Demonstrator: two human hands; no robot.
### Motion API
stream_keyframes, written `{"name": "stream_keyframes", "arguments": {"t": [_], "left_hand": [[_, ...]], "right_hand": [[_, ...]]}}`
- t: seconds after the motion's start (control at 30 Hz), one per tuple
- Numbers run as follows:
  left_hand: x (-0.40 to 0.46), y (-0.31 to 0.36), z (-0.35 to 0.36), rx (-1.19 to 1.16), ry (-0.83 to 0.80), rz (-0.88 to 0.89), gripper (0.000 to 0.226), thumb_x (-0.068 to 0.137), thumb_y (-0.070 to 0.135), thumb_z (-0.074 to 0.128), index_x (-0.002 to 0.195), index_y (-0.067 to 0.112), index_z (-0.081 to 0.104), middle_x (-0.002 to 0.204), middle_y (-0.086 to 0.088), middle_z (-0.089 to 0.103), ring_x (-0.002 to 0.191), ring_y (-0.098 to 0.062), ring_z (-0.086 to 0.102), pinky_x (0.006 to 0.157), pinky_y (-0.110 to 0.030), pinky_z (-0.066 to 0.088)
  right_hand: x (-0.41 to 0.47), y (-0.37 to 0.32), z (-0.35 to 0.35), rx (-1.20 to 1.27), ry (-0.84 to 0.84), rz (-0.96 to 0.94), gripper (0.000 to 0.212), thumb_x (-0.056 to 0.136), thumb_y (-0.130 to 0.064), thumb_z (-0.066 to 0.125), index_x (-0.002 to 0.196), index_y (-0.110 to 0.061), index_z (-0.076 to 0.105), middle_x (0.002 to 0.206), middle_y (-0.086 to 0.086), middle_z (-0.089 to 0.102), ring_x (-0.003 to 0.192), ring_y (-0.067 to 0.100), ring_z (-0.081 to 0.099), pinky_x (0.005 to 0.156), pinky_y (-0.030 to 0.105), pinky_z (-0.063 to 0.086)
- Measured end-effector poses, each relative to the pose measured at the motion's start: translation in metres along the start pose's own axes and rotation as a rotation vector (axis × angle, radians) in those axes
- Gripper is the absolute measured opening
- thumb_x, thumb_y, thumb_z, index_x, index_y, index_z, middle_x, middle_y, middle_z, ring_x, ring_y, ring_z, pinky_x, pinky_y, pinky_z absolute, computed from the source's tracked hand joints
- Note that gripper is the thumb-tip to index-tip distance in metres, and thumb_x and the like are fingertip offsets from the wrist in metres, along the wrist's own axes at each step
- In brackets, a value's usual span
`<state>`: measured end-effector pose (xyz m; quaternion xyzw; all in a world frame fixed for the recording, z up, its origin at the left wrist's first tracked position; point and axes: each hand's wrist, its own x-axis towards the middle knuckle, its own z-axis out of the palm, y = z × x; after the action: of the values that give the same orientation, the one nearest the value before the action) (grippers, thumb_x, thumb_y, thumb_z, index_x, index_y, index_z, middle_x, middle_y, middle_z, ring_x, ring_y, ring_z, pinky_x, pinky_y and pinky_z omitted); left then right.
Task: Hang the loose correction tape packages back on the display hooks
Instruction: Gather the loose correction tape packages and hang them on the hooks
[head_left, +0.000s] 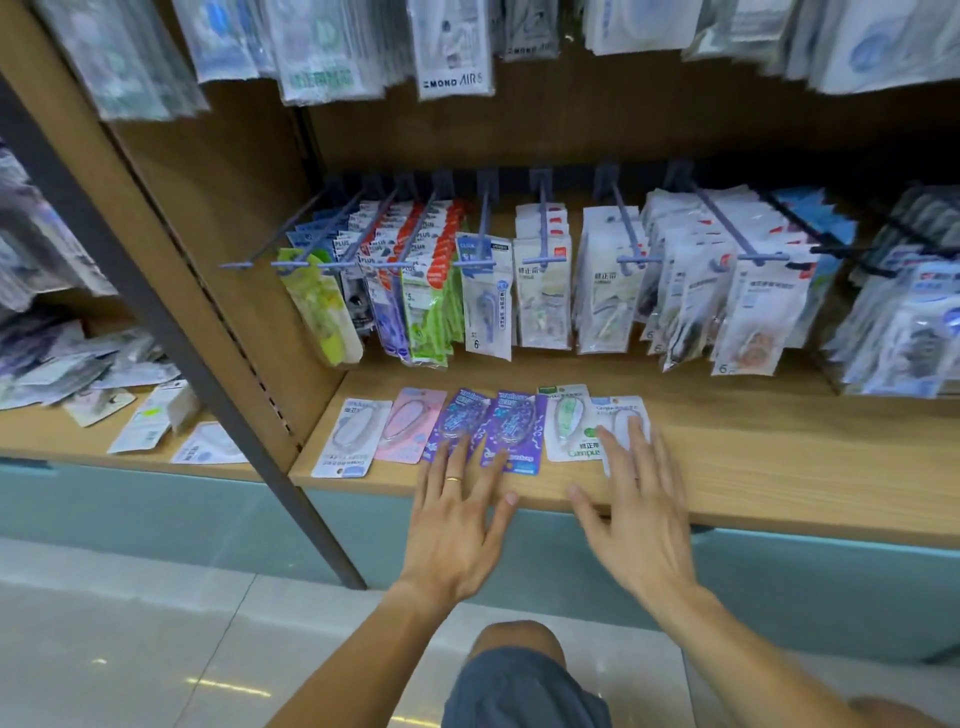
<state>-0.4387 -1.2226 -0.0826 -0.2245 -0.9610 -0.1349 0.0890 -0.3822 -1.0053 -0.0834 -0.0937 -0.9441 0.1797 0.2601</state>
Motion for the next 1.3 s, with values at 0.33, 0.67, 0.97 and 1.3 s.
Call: {"name": "stream_keyframes", "arguments": {"t": [0.33,0.67,0.97,1.3], "left_hand": [[-0.009,0.013,0.011,0.033,-0.037,-0.03,0.074,0.103,0.07,0.004,0.165,0.036,0.023,0.174,-0.008,0.019,0.162,-0.035,0.011,0.127,-0.048,0.003],[-0.01,0.02,0.004,-0.048,-0.079,-0.057,0.095,0.087,0.078,-0.019,0.166,0.038,0.014,0.176,-0.006,-0.002,0.161,-0.03,-0.016,0.126,-0.046,-0.013],[-0.01,0.019,0.003,0.014,-0.141,0.006,0.078,0.099,0.072,-0.002,0.167,0.034,0.007,0.176,-0.003,0.001,0.163,-0.028,-0.008,0.129,-0.043,-0.011],[-0.014,0.034,-0.008,-0.132,0.11,0.022,0.057,0.106,0.04,0.033,0.152,0.013,0.052,0.16,-0.011,0.048,0.147,-0.033,0.04,0.125,-0.041,0.03]], "right_hand": [[-0.014,-0.024,0.018,-0.254,-0.319,-0.066,0.079,0.095,-0.074,0.017,0.163,-0.034,0.023,0.171,0.003,0.014,0.159,0.031,0.003,0.124,0.057,0.003],[-0.005,-0.034,-0.007,-0.231,-0.424,-0.054,0.087,0.084,-0.077,0.003,0.158,-0.04,0.028,0.172,-0.002,0.015,0.158,0.038,0.001,0.123,0.065,0.005],[-0.006,-0.019,-0.014,-0.267,-0.401,0.001,0.069,0.09,-0.066,0.055,0.15,-0.034,0.045,0.161,0.005,0.039,0.155,0.035,0.024,0.12,0.065,0.022],[-0.002,-0.047,-0.012,-0.12,-0.334,-0.25,0.085,0.085,-0.034,0.078,0.156,-0.011,0.039,0.164,0.006,0.037,0.153,0.029,0.031,0.124,0.044,0.031]]}}
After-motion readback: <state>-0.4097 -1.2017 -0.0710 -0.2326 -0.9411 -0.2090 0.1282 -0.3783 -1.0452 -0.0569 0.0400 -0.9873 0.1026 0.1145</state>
